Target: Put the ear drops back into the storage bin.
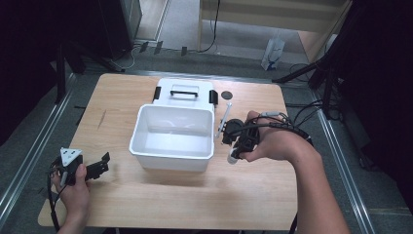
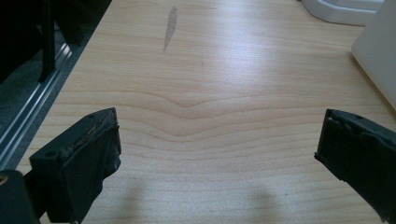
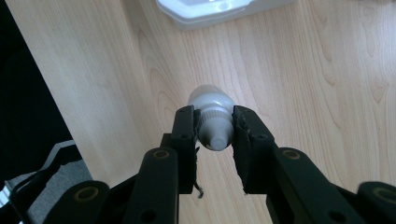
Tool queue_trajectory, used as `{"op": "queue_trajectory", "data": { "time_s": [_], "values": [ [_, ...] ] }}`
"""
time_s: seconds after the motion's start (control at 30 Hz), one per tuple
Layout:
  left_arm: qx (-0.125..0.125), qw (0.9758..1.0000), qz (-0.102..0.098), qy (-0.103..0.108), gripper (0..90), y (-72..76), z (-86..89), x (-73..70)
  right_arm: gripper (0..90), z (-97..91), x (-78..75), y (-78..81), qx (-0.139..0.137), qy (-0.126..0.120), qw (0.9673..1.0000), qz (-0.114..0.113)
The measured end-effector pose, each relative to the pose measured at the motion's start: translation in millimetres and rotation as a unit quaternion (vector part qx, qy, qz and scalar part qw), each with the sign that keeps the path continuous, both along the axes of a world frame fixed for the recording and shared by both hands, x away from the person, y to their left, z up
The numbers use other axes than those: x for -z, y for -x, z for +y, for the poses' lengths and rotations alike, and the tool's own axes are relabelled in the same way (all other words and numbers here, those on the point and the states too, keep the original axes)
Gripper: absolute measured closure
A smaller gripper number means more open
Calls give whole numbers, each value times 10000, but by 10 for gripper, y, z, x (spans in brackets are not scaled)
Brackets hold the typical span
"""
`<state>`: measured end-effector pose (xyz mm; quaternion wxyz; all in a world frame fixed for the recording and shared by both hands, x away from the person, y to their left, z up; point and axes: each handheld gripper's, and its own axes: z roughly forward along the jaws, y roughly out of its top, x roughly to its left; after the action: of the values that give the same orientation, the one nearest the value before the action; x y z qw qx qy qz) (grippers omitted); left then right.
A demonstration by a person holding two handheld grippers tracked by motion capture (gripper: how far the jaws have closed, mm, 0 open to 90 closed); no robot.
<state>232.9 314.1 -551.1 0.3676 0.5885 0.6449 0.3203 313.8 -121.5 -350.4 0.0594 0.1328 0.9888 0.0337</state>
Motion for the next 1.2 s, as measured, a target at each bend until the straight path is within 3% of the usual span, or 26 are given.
{"op": "queue_trajectory", "data": {
  "time_s": [0.67, 0.97, 1.2],
  "values": [
    [2, 10000, 2, 23, 5, -2, 1, 0, 722, 333, -425, -125, -188, -29, 9993, -321],
    [5, 10000, 1, 33, 4, -4, 4, 0, 721, 530, -443, -180, -369, -173, 9983, -429],
    [10, 10000, -16, 39, 4, -5, 6, 1, 720, 684, -323, -249, -562, -166, 9969, -523]
  ]
}}
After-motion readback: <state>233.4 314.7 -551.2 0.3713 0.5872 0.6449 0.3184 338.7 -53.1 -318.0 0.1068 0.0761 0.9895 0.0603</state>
